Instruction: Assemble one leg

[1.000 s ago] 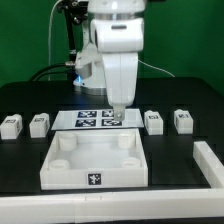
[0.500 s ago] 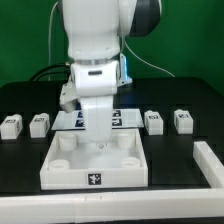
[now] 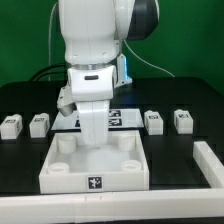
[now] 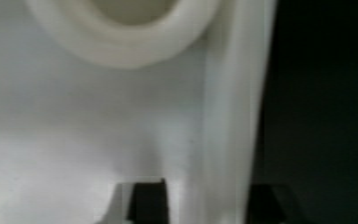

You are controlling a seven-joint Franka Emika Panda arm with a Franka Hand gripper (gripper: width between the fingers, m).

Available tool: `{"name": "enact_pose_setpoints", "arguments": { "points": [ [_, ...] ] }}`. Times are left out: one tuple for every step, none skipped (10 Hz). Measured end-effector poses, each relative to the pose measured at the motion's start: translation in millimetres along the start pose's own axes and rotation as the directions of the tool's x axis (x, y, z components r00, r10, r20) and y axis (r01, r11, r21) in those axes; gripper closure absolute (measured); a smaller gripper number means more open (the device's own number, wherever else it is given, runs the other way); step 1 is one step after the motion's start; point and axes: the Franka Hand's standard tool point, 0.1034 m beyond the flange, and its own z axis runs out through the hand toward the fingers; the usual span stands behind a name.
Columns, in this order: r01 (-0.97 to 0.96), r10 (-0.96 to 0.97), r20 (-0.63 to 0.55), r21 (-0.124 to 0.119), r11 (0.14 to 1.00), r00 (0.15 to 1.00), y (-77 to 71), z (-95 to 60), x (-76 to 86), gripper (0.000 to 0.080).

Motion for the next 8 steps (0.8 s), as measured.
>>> {"name": "enact_pose_setpoints", "arguments": {
  "points": [
    [0.000,0.000,0.000,0.000,1.000,1.000,0.1,-0.1,-0.1,0.0729],
    [0.000,0.000,0.000,-0.011,1.000,1.000,2.4,-1.5,-0.3,0.0735],
    [0.000,0.000,0.000,-0.015,1.000,1.000,3.1,-1.8,-0.3,0.0735],
    [0.000,0.000,0.000,-0.015,1.000,1.000,3.2,-1.8,-0.3,0.0735],
    [0.000,0.000,0.000,-0.016,1.000,1.000,3.5,-1.9,-0.3,0.0735],
    [0.000,0.000,0.000,-0.016,1.000,1.000,3.5,-2.0,-0.3,0.0735],
    [0.000,0.000,0.000,-0.017,1.000,1.000,3.6,-2.0,-0.3,0.0735],
    [0.005,-0.005,0.000,-0.020,1.000,1.000,5.6,-2.5,1.7,0.0735]
  ]
}}
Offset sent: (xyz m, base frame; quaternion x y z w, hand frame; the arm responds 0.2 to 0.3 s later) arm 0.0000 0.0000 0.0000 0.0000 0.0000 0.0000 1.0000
